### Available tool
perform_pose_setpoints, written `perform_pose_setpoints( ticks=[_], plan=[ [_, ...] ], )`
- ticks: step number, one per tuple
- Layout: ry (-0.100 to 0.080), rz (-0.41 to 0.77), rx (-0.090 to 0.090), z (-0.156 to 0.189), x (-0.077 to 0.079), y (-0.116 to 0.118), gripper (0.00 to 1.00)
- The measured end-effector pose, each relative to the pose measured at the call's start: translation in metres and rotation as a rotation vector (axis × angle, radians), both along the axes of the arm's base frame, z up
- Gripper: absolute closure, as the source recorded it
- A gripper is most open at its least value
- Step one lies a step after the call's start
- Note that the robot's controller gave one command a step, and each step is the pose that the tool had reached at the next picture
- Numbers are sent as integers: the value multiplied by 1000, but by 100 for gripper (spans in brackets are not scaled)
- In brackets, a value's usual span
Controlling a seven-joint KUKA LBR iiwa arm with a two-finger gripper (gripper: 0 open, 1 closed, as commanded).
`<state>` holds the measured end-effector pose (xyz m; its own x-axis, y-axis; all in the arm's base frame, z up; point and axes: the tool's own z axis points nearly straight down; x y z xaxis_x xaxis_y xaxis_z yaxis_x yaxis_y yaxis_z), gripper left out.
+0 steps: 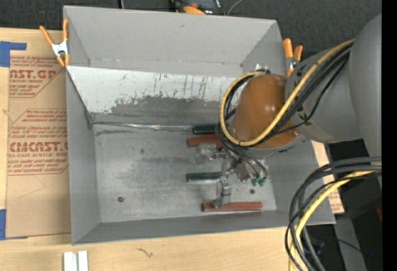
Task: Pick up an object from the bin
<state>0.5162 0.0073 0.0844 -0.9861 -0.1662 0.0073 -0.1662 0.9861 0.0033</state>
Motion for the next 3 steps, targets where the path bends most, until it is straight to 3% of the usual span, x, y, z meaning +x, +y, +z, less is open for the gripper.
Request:
perform_pose_setpoints(
  ticks=[1, 2, 3],
  plan=[
    [-9, 2, 1, -16, 19, 49, 0],
    [-8, -90, -3, -15, 19, -5, 0],
    [-8, -86, -2, -14, 19, -2, 100]
  ],
)
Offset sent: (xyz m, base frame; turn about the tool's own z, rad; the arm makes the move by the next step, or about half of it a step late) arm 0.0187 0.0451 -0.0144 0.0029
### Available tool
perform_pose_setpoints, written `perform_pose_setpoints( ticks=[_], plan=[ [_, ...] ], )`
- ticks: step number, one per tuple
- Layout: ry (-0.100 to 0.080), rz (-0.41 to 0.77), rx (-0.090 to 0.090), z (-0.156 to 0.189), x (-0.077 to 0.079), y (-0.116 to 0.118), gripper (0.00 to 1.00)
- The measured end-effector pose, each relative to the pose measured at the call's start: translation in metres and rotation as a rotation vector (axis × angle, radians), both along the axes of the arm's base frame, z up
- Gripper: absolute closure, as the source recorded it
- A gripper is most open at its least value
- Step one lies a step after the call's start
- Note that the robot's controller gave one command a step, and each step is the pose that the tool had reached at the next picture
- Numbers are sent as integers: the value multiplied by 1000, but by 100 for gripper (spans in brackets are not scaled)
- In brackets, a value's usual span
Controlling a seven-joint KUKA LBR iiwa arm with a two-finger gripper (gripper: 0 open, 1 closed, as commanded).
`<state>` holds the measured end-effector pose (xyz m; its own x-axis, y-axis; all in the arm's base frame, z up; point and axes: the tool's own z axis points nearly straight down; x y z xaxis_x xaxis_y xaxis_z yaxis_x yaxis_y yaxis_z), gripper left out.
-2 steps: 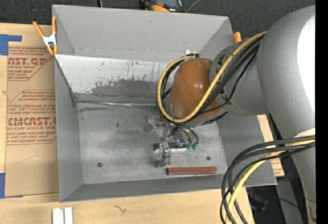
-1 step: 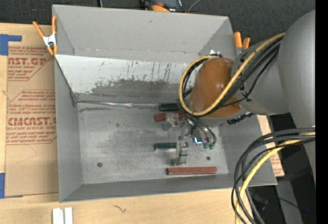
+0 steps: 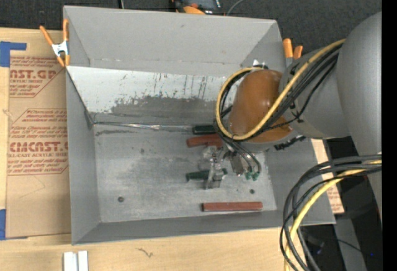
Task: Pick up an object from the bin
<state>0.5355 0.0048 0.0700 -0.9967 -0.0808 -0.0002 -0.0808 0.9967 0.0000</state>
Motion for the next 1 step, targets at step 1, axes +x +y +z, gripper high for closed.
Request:
perform_pose_setpoints(
  ticks=[1],
  plan=[
    [-9, 28, -1, 151, 10, -12, 100]
  ],
)
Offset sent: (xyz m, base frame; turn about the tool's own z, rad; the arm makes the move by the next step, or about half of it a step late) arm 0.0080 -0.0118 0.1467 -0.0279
